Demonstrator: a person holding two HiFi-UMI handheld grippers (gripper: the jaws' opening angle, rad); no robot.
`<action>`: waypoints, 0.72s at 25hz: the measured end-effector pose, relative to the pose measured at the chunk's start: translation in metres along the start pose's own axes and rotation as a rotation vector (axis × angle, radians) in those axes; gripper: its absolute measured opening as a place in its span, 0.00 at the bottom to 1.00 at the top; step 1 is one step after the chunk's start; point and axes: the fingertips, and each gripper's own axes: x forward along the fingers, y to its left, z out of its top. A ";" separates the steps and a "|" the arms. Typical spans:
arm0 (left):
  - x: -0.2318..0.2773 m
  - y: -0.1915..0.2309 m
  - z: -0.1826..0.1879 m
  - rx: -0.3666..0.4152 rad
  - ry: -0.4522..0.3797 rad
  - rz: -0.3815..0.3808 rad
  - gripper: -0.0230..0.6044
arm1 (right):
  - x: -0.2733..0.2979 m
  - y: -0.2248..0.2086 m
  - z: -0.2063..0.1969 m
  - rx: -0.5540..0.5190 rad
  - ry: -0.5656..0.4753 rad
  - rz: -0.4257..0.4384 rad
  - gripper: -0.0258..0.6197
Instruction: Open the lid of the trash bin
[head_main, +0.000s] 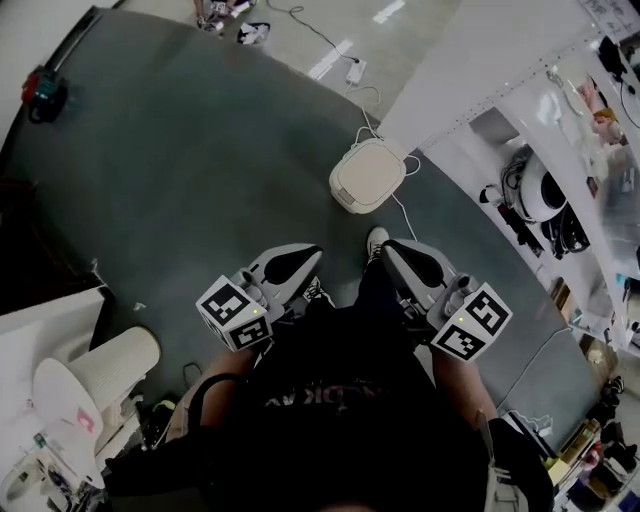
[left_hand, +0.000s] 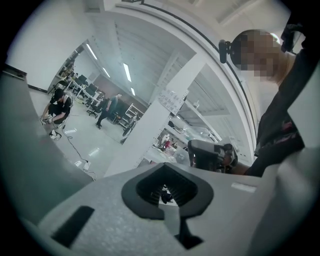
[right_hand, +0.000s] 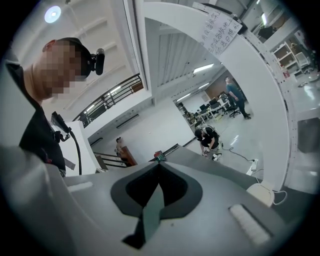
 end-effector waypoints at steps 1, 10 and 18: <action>0.001 0.002 -0.002 -0.010 -0.003 0.013 0.04 | 0.002 -0.003 0.001 0.001 0.008 0.010 0.05; 0.038 0.031 -0.022 -0.103 -0.001 0.119 0.04 | 0.002 -0.055 0.006 -0.012 0.091 0.036 0.05; 0.086 0.080 -0.056 -0.204 0.028 0.166 0.04 | -0.004 -0.108 -0.005 0.029 0.143 0.021 0.05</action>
